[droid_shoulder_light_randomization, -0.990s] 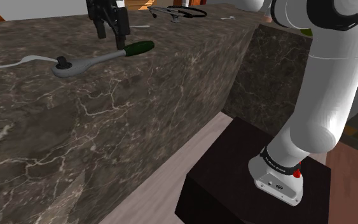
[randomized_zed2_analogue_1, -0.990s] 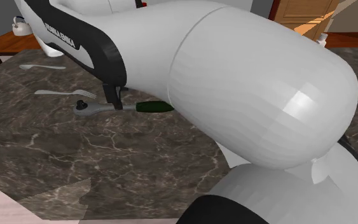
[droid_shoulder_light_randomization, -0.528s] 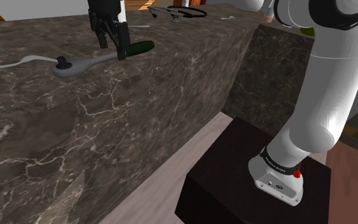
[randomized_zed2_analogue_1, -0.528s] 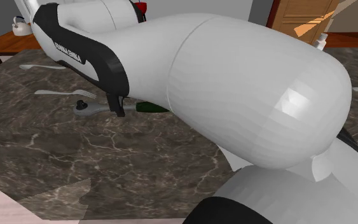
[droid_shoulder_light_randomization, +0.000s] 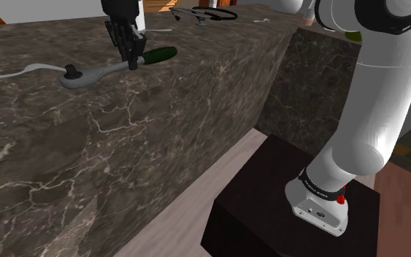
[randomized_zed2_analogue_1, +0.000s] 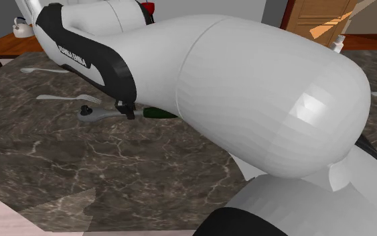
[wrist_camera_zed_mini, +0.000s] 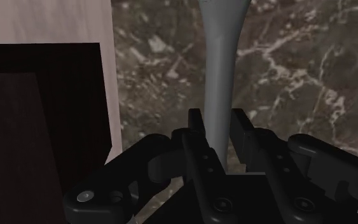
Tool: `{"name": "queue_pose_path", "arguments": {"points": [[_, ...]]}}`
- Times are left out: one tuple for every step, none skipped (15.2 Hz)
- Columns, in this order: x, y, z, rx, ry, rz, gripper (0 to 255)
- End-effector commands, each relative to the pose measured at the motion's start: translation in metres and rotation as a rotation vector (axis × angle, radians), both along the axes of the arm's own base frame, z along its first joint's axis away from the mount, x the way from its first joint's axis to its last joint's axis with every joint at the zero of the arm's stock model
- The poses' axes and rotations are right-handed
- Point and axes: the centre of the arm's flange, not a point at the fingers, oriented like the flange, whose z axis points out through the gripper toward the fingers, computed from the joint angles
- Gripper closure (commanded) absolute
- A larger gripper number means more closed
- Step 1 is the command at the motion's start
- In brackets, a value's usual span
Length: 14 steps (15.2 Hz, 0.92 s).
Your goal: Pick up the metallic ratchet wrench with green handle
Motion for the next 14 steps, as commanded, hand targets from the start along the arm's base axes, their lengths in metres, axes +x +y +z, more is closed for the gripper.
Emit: {"name": "queue_pose_path", "arguments": {"points": [[0.000, 0.000, 0.000, 0.000, 0.000, 0.000, 255], [-0.001, 0.001, -0.001, 0.000, 0.000, 0.000, 255], [-0.001, 0.001, 0.005, 0.000, 0.000, 0.000, 255], [-0.001, 0.001, 0.010, 0.000, 0.000, 0.000, 255], [-0.001, 0.001, 0.015, 0.000, 0.000, 0.000, 255], [-0.001, 0.001, 0.020, 0.000, 0.000, 0.000, 255], [-0.001, 0.001, 0.026, 0.000, 0.000, 0.000, 255], [-0.001, 0.001, 0.031, 0.000, 0.000, 0.000, 255], [-0.001, 0.001, 0.036, 0.000, 0.000, 0.000, 255], [-0.001, 0.001, 0.042, 0.000, 0.000, 0.000, 255], [-0.001, 0.001, 0.047, 0.000, 0.000, 0.000, 255], [-0.001, 0.001, 0.052, 0.000, 0.000, 0.000, 255], [-0.001, 0.001, 0.057, 0.000, 0.000, 0.000, 255], [-0.001, 0.001, 0.063, 0.000, 0.000, 0.000, 255]]}}
